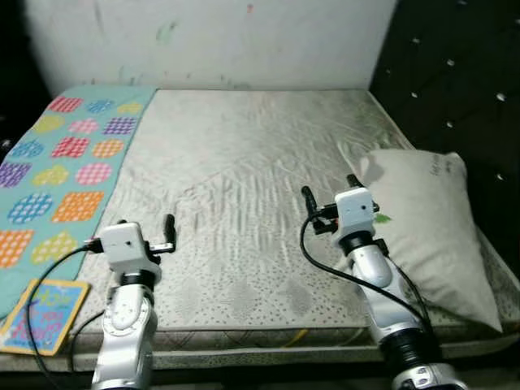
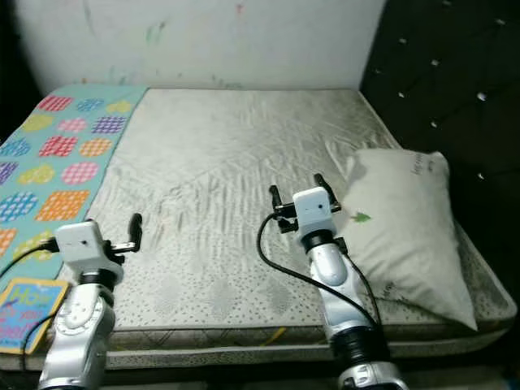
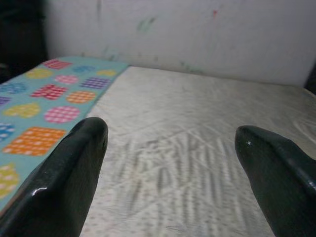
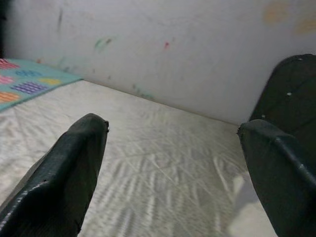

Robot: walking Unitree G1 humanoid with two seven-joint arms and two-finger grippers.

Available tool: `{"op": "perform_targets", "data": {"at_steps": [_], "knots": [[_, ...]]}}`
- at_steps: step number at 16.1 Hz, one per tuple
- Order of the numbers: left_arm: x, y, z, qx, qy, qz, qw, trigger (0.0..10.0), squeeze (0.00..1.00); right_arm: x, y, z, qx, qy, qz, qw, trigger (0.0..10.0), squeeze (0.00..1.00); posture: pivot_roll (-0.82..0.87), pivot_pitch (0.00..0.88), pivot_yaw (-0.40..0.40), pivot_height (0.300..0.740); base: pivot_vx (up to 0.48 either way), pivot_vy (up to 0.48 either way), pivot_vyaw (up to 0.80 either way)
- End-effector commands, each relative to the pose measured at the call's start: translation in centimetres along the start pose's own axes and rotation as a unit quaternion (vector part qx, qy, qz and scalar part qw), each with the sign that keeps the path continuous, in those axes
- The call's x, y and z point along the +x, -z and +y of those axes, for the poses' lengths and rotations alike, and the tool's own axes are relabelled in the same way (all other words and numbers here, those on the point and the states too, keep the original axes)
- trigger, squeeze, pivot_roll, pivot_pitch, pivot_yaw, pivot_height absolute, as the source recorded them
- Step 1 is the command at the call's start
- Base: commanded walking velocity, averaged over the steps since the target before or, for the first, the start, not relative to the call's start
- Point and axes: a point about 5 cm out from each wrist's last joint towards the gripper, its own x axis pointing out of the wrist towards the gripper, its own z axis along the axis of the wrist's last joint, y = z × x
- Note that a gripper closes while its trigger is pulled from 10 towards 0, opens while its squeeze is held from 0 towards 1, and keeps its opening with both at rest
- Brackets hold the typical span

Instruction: Clean up the room

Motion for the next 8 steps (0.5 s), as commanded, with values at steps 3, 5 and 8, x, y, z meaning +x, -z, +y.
{"op": "perform_targets", "data": {"at_steps": [3, 5, 8], "knots": [[0.29, 0.01, 0.01, 0.003, 0.006, 0.003, 1.000, 10.0, 0.00, 0.32, -0.60, -0.13, 0.000, 0.006, -0.014, 1.000, 10.0, 0.00, -0.01, 0.000, 0.007, 0.740, 0.000, -0.299, 0.00], [0.35, 0.01, -0.03, 0.002, 0.006, 0.002, 1.000, 10.0, 0.00, 0.42, -0.68, -0.30, -0.002, 0.008, -0.016, 1.000, 10.0, 0.00, -0.01, 0.000, 0.005, 0.740, 0.000, -0.306, 0.00], [0.40, 0.02, -0.10, 0.001, 0.007, 0.001, 1.000, 10.0, 0.00, 0.45, -0.71, -0.36, -0.004, 0.007, -0.017, 1.000, 10.0, 0.00, -0.01, 0.000, 0.005, 0.740, 0.000, -0.315, 0.00]]}}
